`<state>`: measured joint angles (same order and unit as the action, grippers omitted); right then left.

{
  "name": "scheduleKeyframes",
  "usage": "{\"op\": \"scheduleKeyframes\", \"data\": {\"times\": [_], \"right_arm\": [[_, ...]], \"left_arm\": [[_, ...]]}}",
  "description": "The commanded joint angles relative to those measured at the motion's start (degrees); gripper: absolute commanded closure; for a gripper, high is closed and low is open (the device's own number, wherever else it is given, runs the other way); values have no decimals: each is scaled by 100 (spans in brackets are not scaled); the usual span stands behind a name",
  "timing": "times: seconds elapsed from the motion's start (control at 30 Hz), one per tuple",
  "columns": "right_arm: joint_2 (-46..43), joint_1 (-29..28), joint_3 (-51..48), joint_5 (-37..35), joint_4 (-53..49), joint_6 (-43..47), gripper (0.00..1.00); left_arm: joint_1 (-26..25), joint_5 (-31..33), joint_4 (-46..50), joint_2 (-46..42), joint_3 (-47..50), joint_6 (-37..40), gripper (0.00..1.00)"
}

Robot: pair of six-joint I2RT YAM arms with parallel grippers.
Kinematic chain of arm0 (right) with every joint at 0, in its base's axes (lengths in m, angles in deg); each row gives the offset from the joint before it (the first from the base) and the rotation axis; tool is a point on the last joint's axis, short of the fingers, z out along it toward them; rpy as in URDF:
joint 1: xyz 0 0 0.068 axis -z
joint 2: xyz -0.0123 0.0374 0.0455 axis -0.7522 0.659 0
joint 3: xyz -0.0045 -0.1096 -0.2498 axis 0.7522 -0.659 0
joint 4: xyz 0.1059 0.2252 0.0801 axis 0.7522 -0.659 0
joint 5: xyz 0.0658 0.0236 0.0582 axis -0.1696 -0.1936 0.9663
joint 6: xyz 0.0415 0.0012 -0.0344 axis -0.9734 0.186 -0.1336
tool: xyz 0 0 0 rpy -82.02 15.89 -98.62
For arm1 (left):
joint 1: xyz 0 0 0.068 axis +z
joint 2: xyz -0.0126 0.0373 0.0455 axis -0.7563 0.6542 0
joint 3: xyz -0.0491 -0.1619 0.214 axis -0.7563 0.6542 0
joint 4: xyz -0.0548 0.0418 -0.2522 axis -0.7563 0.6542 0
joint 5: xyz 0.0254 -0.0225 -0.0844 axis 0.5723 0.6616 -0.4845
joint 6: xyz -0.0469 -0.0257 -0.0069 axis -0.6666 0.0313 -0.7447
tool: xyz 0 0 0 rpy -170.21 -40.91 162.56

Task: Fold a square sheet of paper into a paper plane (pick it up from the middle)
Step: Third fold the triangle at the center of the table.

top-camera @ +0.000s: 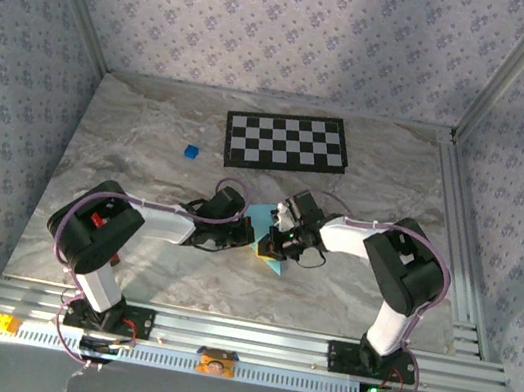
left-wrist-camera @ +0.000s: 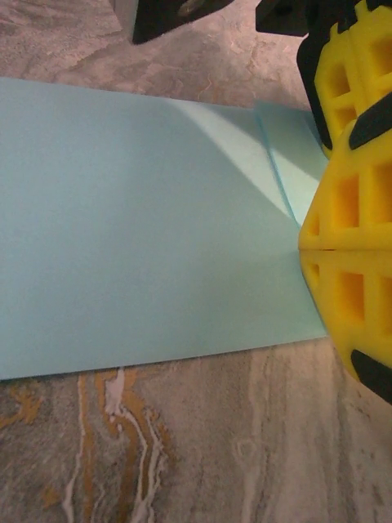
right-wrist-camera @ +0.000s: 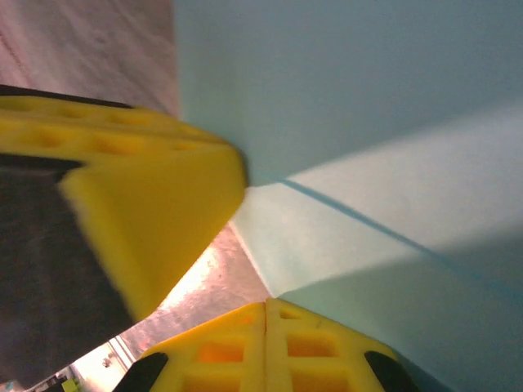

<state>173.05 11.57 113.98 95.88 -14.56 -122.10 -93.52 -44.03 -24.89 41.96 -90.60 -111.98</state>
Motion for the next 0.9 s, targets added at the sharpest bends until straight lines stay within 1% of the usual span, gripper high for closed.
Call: {"op": "scheduleKeyframes", "data": {"times": [0.0,0.27,0.43,0.57,0.73,0.8,0.87], "right_arm": [[32,5,-175,-120,-95,78,99],[-517,219,-782,160,127,-2,97],[-805,428,-1154,231,28,126,96],[-1015,488,-1400,125,-256,399,96],[-1227,675,-1744,180,-281,520,96],[-1330,740,-1798,231,-308,557,96],[-1452,759,-1787,136,-473,648,96]], "left_arm": [[-14,174,428,188,9,127,97],[10,166,448,241,-2,170,98],[18,140,444,276,-22,171,98],[20,135,438,285,-29,171,98],[19,119,434,311,-55,188,98],[19,114,439,328,-68,208,98],[28,85,480,346,-91,257,99]]}}
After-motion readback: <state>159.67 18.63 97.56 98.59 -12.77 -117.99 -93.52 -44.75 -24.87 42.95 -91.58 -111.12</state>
